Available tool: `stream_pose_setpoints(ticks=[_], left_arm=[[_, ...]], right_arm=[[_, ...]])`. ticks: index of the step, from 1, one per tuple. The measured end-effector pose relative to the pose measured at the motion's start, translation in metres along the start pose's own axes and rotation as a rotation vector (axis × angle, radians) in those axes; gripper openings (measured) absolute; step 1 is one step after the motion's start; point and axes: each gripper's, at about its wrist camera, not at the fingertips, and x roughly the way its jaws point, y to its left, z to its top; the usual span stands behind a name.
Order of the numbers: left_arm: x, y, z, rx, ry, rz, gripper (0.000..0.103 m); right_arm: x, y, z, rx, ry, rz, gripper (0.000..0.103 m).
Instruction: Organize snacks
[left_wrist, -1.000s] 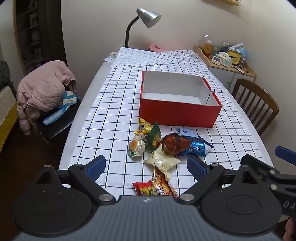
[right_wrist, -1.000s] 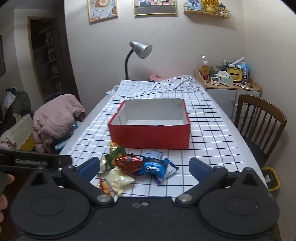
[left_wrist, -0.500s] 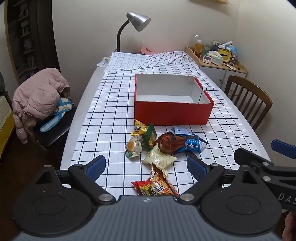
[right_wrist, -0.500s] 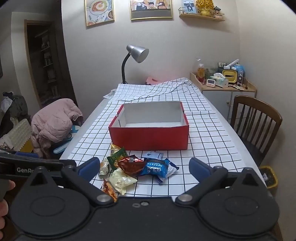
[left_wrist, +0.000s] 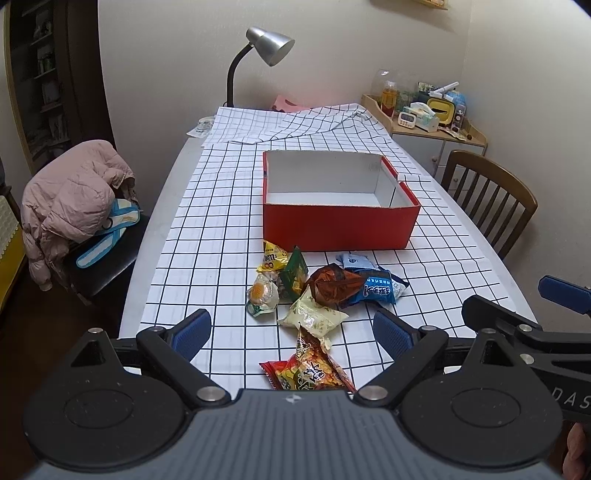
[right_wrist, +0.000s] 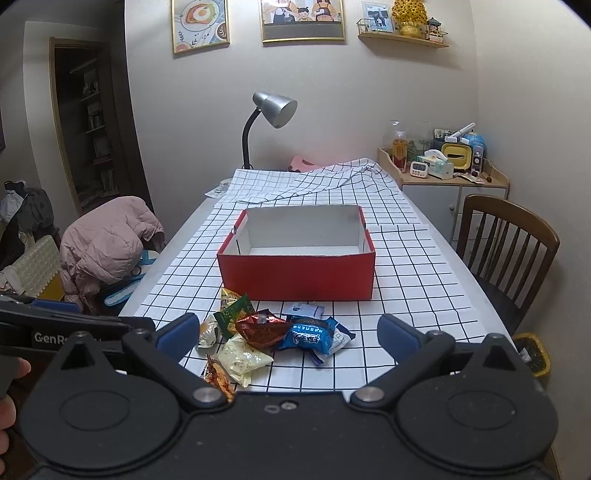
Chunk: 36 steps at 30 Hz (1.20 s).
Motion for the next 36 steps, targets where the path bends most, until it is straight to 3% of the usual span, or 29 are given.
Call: stream_pose_setpoints(ticks=[36], left_arm=[[-0.012,-0.001,-0.002,-0.004,-0.032,-0.009,0.095]], right_arm=[[-0.017,0.005,-0.003,-0.023,-0.056,-0.012,0.102]])
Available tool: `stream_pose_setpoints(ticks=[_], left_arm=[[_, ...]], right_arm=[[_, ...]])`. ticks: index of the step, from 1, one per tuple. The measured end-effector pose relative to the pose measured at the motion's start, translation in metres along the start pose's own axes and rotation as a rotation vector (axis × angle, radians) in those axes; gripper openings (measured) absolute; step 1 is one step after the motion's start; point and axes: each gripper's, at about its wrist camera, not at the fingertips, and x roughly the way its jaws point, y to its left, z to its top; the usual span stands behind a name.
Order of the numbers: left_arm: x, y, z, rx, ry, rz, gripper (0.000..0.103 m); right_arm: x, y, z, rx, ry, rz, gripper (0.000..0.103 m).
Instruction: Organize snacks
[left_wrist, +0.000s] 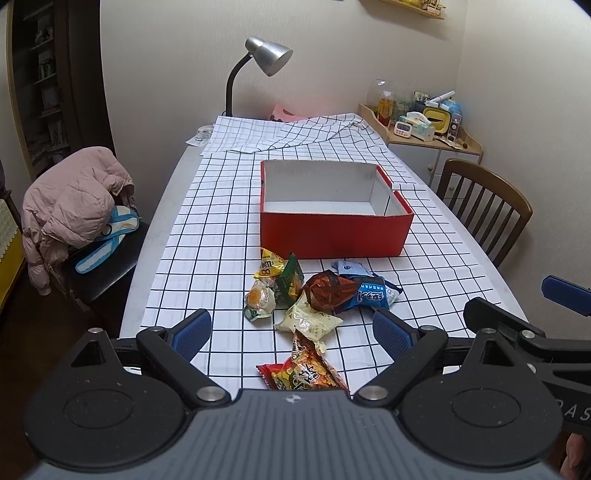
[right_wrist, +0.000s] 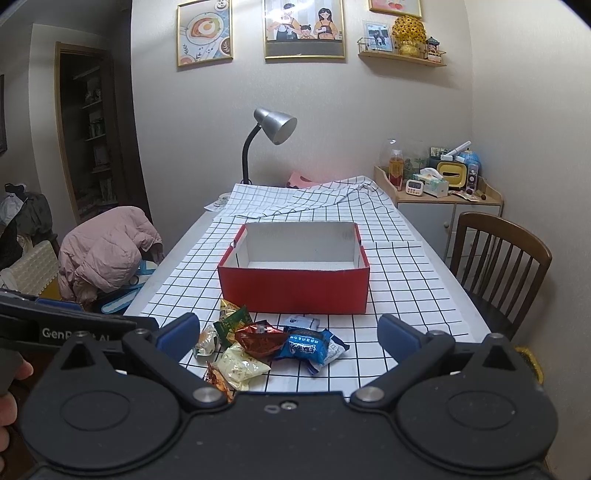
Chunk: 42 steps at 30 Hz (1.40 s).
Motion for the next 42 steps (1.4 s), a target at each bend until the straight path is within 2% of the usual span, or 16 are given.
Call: stream_pose_setpoints(ticks=[12,19,32,38,42], left_arm=[[-0.004,0.0,-0.001,-0.006,-0.006,0.0,0.094],[0.002,0.004,-0.001,-0.017,0.01,0.004,0.094],[0.035,0.005,0.005,-0.029,0.062,0.019,0.095],[0.062,0.012,0.006,-0.036,0.131,0.001,0.095],[0.083,0.012,0.0,-0.033,0.211,-0.023,0.095]], right_arm=[[-0.002,0.003,0.0,-0.007,-0.016,-0.003,0.102],[0.005,0.004,0.0,-0.02,-0.005,0.03,0.102],[0.042,-0.021,-0.001,0.023,0.073,0.071,0.102],[0.079,-0.043,-0.004,0.059,0.149,0.077,0.1],[0.107,-0.052,-0.009,0.051,0.206,0.092,0.095]])
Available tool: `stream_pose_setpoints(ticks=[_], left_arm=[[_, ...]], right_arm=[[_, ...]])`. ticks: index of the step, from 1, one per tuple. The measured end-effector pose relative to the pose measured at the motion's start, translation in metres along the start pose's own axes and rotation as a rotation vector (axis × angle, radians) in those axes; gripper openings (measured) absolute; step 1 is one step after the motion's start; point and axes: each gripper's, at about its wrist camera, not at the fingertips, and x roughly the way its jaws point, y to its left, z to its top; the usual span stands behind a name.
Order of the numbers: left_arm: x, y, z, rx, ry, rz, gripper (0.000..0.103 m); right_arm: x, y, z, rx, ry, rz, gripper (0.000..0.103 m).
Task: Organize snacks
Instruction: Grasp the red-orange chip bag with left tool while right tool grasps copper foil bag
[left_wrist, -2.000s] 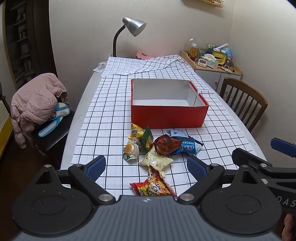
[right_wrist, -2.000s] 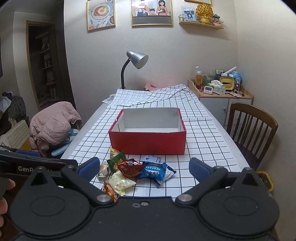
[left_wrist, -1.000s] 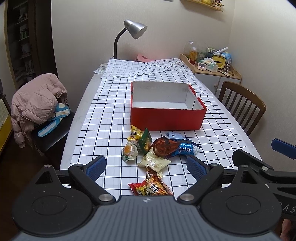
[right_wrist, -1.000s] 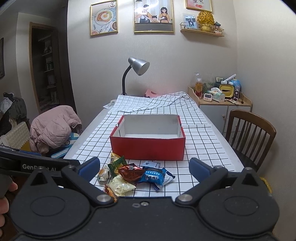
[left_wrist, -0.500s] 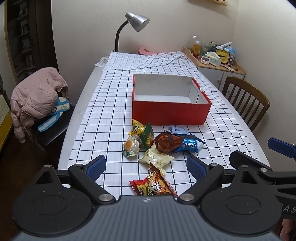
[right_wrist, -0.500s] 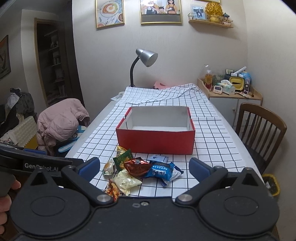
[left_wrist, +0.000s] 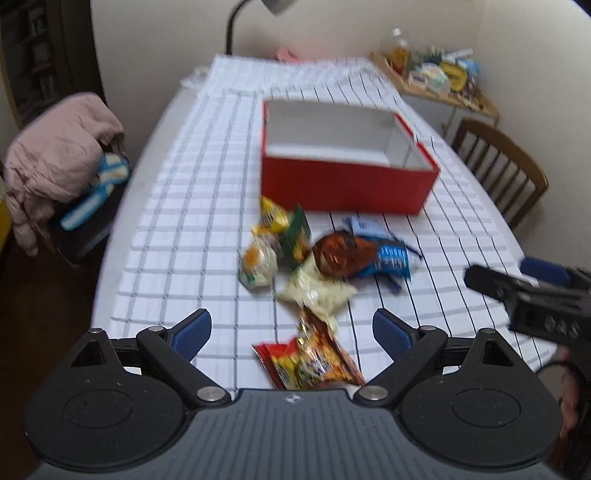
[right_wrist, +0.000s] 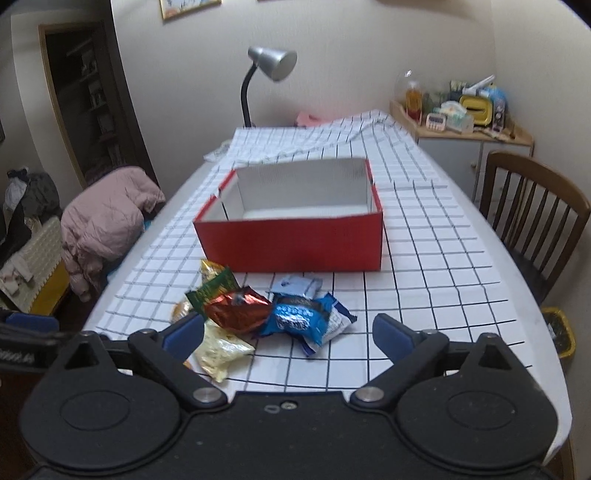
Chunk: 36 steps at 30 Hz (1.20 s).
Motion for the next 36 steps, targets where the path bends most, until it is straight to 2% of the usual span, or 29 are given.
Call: stream_pose_setpoints(ticks=[4,8,15,21,29,34,36], left_arm=[[0.018,-0.009,-0.007,0.046,0.048,-0.019,0.095],[0.031,-0.015,-0.012,0.08,0.065,-0.052,0.095],[0.057,-0.011,-0.018,0.04,0.148,-0.101,0.095],[0.078,-0.022,-0.027,0.094,0.219,-0.082,0.095],[0.102,-0.029,-0.034,0.146,0.223,-0.032,0.095],[0.115,-0.018,-0.037,0.095,0.235,-0.039,0.094],[0.116,-0.013,-0.036,0.071,0.227,-0.045,0.091]], right_arm=[[0.023,-0.006,0.004,-0.016,0.057,0.052,0.093],[0.049,-0.001,0.016,-0.104,0.085,0.116,0.093],[0.091,0.027,0.022,-0.276,0.124,0.207,0.092],[0.124,0.048,0.018,-0.42,0.158,0.205,0.093],[0.162,0.058,0.012,-0.499,0.199,0.193,0.092],[0.173,0.06,0.006,-0.541,0.214,0.192,0.084],[0.174,0.059,0.008,-0.531,0.211,0.2,0.079]])
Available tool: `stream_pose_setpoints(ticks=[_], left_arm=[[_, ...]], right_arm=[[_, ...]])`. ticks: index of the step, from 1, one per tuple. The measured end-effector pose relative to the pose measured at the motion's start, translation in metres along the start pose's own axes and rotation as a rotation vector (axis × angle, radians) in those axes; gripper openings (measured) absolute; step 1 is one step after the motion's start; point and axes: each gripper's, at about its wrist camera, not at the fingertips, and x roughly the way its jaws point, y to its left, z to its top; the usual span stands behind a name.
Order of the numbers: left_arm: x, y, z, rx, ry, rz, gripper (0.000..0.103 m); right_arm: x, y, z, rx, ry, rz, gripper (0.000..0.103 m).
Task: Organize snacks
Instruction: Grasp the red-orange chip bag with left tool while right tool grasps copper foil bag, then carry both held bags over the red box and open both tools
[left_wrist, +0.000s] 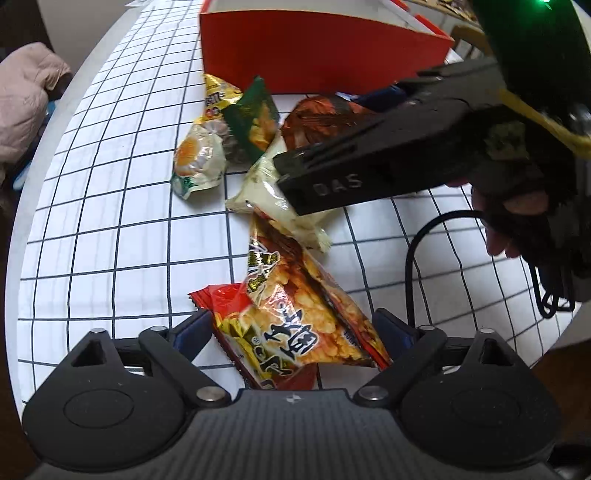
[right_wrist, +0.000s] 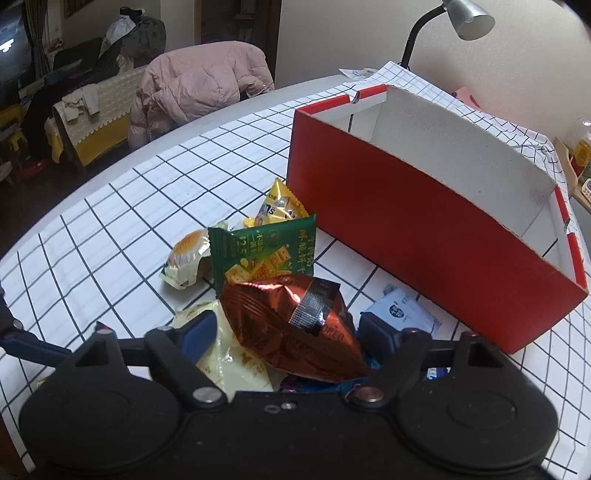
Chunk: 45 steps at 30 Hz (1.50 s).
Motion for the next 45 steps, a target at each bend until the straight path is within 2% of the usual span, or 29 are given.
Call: stream_pose_setpoints(ticks=[4,7,14,20,33,45], left_arm=[[-0.003,0.004,0.001,-0.028,-0.008,-0.011,0.085],[-0.004,0.011,0.002,-0.077,-0.005,-0.03,0.08],[-0.012,0.034,0.003,-0.211,-0.008,-0.046,0.072],[-0.032,0.047,0.005,-0.265,-0.058,-0.042,0.071],[-0.094,0.049,0.032,-0.243,-0.203,-0.025,0.071],[-0.124,0.033,0.084,-0.175,-0.302,-0.02,0.071]], right_arm=[[-0.001,-0.001,0.0,0.001,-0.007,-0.002,0.064],[-0.002,-0.005,0.001,0.028,-0.012,0.0,0.058],[-0.012,-0.014,0.003,0.107,-0.035,-0.012,0.053],[-0.037,-0.015,0.009,0.151,-0.08,-0.012,0.051],[-0.106,-0.022,0.023,0.226,-0.214,-0.043,0.051],[-0.136,-0.052,0.041,0.257,-0.283,-0.098,0.051]])
